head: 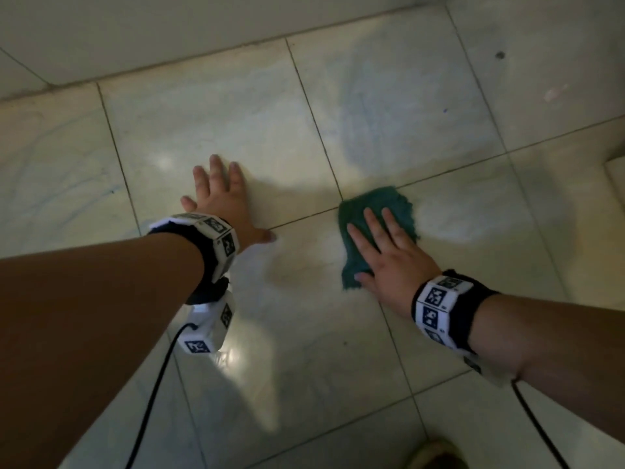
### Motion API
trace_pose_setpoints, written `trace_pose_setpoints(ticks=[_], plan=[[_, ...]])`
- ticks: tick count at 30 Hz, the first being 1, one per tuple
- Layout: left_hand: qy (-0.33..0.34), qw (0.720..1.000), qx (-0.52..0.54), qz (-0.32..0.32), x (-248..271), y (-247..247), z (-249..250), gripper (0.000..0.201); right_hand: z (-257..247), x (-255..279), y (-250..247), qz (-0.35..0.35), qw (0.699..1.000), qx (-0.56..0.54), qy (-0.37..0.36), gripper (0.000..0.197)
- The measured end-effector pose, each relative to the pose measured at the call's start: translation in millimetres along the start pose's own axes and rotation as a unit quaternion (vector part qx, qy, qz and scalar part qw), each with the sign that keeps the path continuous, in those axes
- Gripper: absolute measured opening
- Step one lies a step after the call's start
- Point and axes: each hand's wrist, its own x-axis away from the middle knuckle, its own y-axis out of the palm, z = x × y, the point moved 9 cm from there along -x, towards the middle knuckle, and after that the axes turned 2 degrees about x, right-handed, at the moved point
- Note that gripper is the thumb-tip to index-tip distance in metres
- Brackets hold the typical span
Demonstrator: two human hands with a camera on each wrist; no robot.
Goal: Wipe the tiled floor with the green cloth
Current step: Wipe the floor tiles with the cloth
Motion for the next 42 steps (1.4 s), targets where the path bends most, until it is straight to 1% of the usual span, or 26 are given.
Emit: trace_pose_setpoints(ticks=[3, 7, 10, 12, 14, 15, 17, 19, 20, 21, 22, 23, 25, 26, 27, 28, 30, 34, 36, 37, 39, 40, 42], plan=[[-0.002, 1.0, 0.001, 0.011, -2, 0, -1, 0.136, 13, -35, -26, 0.017, 0.999, -0.025, 0.015, 0.081], [-0.01, 1.0, -0.007, 0.006, -4, 1, -2, 0.136, 41, -101, -75, 0.054, 0.996, -0.04, 0.051, 0.079], [-0.017, 1.0, -0.007, 0.002, -5, 2, -2, 0.137, 67, -146, -114, 0.056, 0.993, -0.05, 0.096, 0.077], [-0.02, 1.0, -0.005, -0.001, -4, 2, -2, 0.136, 74, -164, -135, 0.065, 0.987, -0.065, 0.129, 0.075], [-0.019, 1.0, -0.002, -0.002, -2, 1, 0, 0.135, 67, -166, -144, 0.083, 0.983, -0.083, 0.139, 0.073], [-0.018, 1.0, -0.002, 0.0, -1, 0, 1, 0.135, 56, -161, -141, 0.085, 0.986, -0.081, 0.122, 0.073], [-0.018, 1.0, -0.002, 0.004, -1, 0, 2, 0.135, 15, -144, -125, 0.083, 0.995, -0.05, 0.04, 0.074], [-0.023, 1.0, -0.004, 0.002, -1, 0, 2, 0.136, -25, -123, -104, 0.081, 0.995, -0.023, -0.051, 0.075], [-0.025, 1.0, -0.004, 0.003, -2, 0, 1, 0.136, -31, -122, -98, 0.08, 0.994, -0.011, -0.075, 0.075], [-0.026, 1.0, -0.004, 0.003, -2, 0, 0, 0.136, -26, -127, -99, 0.081, 0.993, -0.002, -0.084, 0.075], [-0.026, 1.0, -0.002, 0.0, -2, 0, -1, 0.136, -10, -137, -103, 0.081, 0.994, 0.006, -0.07, 0.075], [-0.025, 1.0, 0.0, -0.002, -2, 1, -2, 0.136, 13, -150, -109, 0.077, 0.997, 0.001, -0.031, 0.075], [-0.024, 1.0, 0.0, -0.002, -3, 2, -3, 0.136, 68, -164, -123, 0.067, 0.993, -0.039, 0.089, 0.076], [-0.023, 1.0, 0.0, -0.004, -4, 3, -2, 0.137, 80, -166, -124, 0.063, 0.989, -0.054, 0.125, 0.076], [-0.023, 1.0, 0.001, -0.006, -4, 3, -1, 0.137, 79, -164, -124, 0.064, 0.986, -0.062, 0.138, 0.076], [-0.024, 1.0, 0.002, -0.006, -4, 4, -2, 0.137, 70, -161, -124, 0.072, 0.986, -0.068, 0.137, 0.076], [-0.025, 1.0, 0.003, -0.007, -4, 3, -2, 0.137, 37, -150, -122, 0.083, 0.987, -0.081, 0.111, 0.078], [-0.024, 1.0, -0.002, 0.002, -5, 2, 0, 0.138, -31, -114, -98, 0.066, 0.996, -0.053, 0.0, 0.081], [-0.027, 1.0, -0.008, 0.004, -5, 1, 0, 0.138, -55, -96, -81, 0.056, 0.997, -0.03, -0.049, 0.082], [-0.026, 1.0, -0.009, 0.006, -4, 1, -1, 0.138, -58, -93, -74, 0.052, 0.996, -0.022, -0.064, 0.082], [-0.02, 1.0, -0.008, 0.012, -3, 1, -2, 0.136, -42, -97, -74, 0.049, 0.996, -0.007, -0.077, 0.083], [-0.017, 1.0, -0.008, 0.013, -3, 1, -2, 0.136, -26, -104, -78, 0.05, 0.996, -0.005, -0.068, 0.084], [-0.017, 1.0, -0.011, 0.011, -3, 0, -2, 0.135, 16, -120, -94, 0.051, 0.998, -0.039, -0.009, 0.086]])
